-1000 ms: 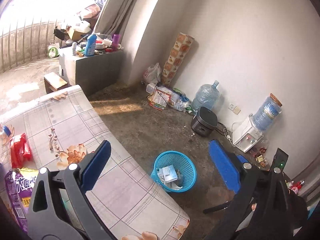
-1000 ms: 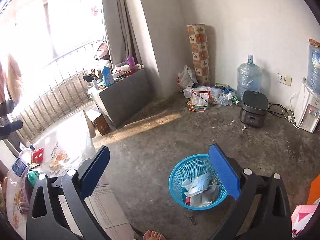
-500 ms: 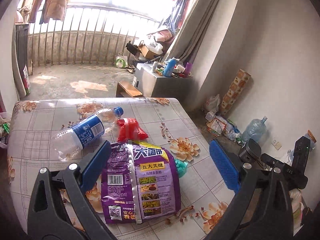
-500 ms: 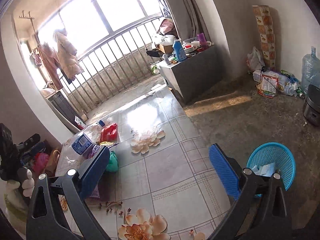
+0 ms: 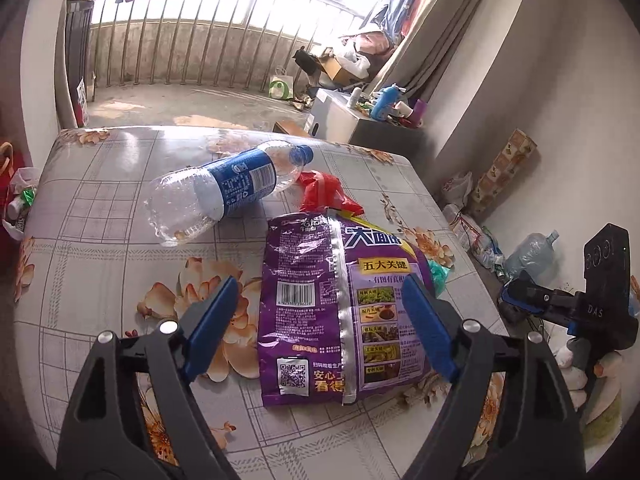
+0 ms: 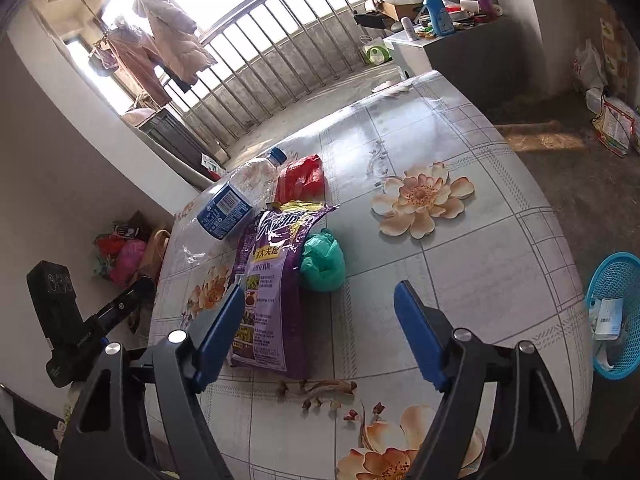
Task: Collect trash
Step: 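Move both tools back over the table toward the purple snack bag, then grasp the purple snack bag with the left tool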
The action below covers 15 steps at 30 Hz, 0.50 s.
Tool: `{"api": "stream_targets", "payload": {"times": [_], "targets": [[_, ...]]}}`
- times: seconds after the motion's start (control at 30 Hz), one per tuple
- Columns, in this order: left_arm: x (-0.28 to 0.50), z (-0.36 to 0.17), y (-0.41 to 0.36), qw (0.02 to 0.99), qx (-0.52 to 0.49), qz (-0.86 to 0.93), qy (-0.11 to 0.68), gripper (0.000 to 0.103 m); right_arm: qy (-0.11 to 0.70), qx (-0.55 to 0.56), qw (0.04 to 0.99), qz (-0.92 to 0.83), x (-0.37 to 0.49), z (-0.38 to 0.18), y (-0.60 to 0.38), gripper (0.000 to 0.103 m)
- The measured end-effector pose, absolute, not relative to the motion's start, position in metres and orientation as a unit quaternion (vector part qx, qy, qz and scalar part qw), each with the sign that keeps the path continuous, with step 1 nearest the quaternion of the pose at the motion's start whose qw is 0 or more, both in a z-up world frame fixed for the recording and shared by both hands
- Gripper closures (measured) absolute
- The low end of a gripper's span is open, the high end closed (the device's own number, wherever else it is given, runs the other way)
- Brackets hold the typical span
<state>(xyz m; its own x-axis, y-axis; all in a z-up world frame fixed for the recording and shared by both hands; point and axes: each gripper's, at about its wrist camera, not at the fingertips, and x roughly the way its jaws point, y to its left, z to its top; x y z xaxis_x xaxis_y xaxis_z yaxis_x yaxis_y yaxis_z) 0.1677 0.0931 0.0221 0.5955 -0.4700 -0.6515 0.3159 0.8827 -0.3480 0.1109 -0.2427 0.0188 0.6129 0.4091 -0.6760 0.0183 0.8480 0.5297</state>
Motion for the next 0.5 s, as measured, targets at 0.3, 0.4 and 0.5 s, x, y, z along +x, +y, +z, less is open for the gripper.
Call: {"api": "stream_targets", "payload": {"times": [0.3, 0.4, 0.5], "targets": [[0.198, -0.029, 0.095, 0.848, -0.149, -0.208, 0.465, 0.063, 0.477, 0.249, 0.832, 0.137, 0.144, -0.009, -0.212, 0.045], [0.201, -0.038, 0.093, 0.843, -0.152, -0.201, 0.476, 0.069, 0.488, 0.252, 0.824, 0.144, 0.150, -0.016, -0.205, 0.046], [0.202, -0.046, 0.090, 0.841, -0.148, -0.195, 0.483, 0.072, 0.492, 0.256, 0.818, 0.152, 0.155, -0.018, -0.200, 0.048]]}}
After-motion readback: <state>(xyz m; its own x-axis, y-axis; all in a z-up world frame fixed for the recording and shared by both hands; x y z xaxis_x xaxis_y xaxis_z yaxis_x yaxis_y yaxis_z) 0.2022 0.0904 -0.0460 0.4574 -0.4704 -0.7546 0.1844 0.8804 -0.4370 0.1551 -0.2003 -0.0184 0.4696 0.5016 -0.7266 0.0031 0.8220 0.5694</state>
